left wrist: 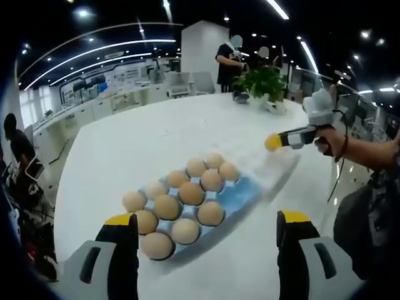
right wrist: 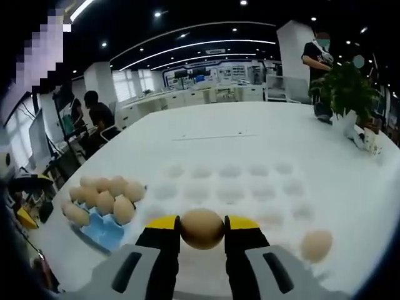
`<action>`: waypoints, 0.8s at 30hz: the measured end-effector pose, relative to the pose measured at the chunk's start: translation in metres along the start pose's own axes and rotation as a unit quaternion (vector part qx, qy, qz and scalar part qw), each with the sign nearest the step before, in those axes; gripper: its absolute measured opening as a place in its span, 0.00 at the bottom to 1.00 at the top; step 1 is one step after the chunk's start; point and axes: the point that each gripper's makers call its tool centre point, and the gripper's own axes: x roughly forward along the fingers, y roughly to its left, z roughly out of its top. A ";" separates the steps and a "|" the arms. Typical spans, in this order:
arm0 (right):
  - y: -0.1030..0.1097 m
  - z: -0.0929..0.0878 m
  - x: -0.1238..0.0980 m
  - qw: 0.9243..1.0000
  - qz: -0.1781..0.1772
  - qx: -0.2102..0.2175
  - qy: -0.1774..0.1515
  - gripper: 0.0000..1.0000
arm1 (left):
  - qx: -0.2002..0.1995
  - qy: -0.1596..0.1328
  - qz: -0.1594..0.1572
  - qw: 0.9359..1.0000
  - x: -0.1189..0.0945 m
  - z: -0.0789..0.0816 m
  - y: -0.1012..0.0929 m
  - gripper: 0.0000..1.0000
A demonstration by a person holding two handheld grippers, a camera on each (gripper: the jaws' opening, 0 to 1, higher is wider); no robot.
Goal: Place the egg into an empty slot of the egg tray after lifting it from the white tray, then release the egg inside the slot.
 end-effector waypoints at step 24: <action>0.079 -0.009 0.014 0.996 0.088 -0.028 0.022 0.28 | -0.001 0.002 0.001 1.000 0.001 -0.002 -0.001 0.93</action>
